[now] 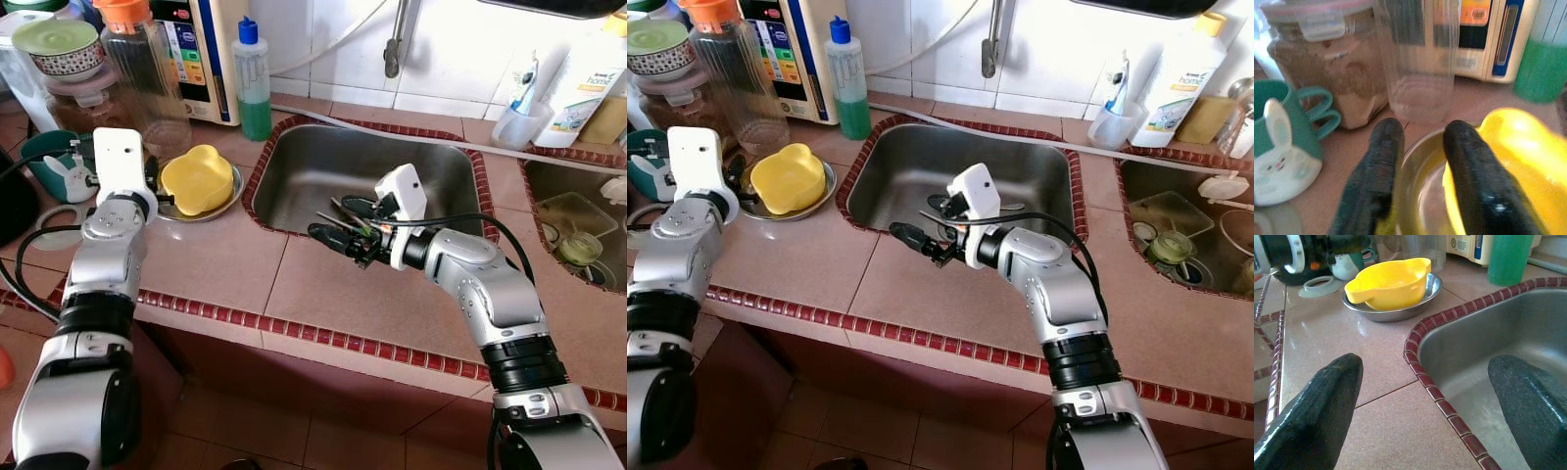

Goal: Kitchen organization

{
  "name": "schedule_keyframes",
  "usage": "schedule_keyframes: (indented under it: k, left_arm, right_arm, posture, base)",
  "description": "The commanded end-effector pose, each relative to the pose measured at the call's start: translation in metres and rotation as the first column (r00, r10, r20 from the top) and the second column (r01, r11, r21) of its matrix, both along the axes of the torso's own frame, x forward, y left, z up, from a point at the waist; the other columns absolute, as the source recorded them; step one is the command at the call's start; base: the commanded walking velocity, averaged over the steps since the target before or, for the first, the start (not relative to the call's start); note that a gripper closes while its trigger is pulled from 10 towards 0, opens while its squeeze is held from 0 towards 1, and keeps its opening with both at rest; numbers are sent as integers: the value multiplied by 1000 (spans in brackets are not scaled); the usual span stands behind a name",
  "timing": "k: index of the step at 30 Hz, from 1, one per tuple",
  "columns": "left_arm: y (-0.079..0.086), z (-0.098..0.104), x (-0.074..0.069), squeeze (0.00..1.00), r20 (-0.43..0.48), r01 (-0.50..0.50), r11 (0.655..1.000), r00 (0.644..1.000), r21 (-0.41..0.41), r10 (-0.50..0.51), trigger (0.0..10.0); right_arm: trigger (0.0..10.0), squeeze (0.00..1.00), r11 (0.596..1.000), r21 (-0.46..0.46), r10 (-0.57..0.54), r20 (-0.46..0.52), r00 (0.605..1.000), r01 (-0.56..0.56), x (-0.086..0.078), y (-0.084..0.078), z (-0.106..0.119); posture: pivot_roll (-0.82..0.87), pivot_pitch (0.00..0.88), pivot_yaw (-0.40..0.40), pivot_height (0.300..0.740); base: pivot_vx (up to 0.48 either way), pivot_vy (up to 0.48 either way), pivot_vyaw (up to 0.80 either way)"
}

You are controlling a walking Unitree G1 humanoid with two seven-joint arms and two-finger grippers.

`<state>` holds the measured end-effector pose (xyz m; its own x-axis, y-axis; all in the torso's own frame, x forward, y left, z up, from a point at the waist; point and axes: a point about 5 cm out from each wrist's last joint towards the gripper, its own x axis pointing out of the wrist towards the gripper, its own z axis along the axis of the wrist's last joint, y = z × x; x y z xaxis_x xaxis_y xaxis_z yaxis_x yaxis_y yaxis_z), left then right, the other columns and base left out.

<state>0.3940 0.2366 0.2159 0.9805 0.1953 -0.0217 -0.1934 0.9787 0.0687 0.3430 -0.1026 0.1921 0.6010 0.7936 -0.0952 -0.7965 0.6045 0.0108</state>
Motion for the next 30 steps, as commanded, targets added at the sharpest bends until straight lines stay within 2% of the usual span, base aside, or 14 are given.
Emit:
schedule_keyframes:
  k: [1, 2, 3, 4, 5, 8, 18, 19, 20, 23, 30]
  left_arm:
    - [2, 4, 2, 1000, -1, -5, 1000, 1000, -24, 5, 10000]
    - [1, 8, 3, 1000, 10, -3, 1000, 1000, -21, 3, 10000]
    - [1, 11, 4, 1000, 23, 2, 1000, 1000, -26, -1, 4235]
    - [0, 14, 4, 1000, 38, 6, 999, 999, -33, -5, 196]
    - [-3, 15, 4, 0, 51, 34, 998, 998, -48, -32, 0]
    - [-5, 14, 5, 0, 49, 48, 998, 998, -48, -46, 0]
    - [-5, 3, 6, 0, -21, 28, 989, 999, -143, -31, 0]
    - [-5, 1, 7, 0, -33, 23, 985, 999, -169, -29, 10000]
    - [-4, 2, 7, 1000, -21, 31, 981, 999, -192, -36, 10000]
    - [-3, 5, 8, 1000, -10, 27, 981, 1000, -193, -29, 10000]
    - [-9, 5, 10, 1000, -40, 47, 967, 997, -251, -59, 10000]
  right_arm:
    - [10000, 0, 1000, -10, 4, 13, 1000, -4, -2, 1, 1]
    - [10000, 0, 1000, -11, 3, 14, 1000, -3, -2, 1, 0]
    - [10000, 0, 1000, -10, 3, 14, 1000, -3, -2, 1, 0]
    - [10000, 0, 1000, -10, 2, 14, 1000, -2, -2, 1, 0]
    - [10000, 0, 1000, -11, 2, 14, 1000, -1, -3, 1, 0]
    - [10000, 0, 1000, -10, 1, 13, 1000, 0, -3, 1, -1]
    - [10000, 0, 1000, -11, 0, 13, 1000, 0, -3, 1, -1]
    - [10000, 0, 1000, -11, -1, 13, 1000, 2, -3, 1, -1]
    - [10000, 0, 1000, -11, -2, 13, 1000, 3, -3, 1, -1]
    - [10000, 0, 1000, -11, -5, 12, 1000, 5, -3, 1, -2]
    - [10000, 0, 1000, -12, -3, 12, 1000, 4, -3, 1, -2]
  posture:
    - [47, 110, 32, 740]
    - [47, 110, 32, 740]
    - [47, 111, 33, 740]
    - [48, 111, 33, 740]
    - [48, 111, 33, 740]
    - [48, 112, 33, 740]
    - [47, 115, 33, 740]
    - [46, 115, 34, 740]
    - [46, 115, 34, 740]
    - [46, 115, 35, 740]
    - [47, 115, 35, 740]
  base:
    - [0, 0, 0]
    - [0, 0, 0]
    - [0, 0, 0]
    - [0, 0, 0]
    - [0, 0, 0]
    - [0, 0, 0]
    - [0, 0, 0]
    - [0, 0, 0]
    - [0, 0, 0]
    - [0, 0, 0]
    - [0, 0, 0]
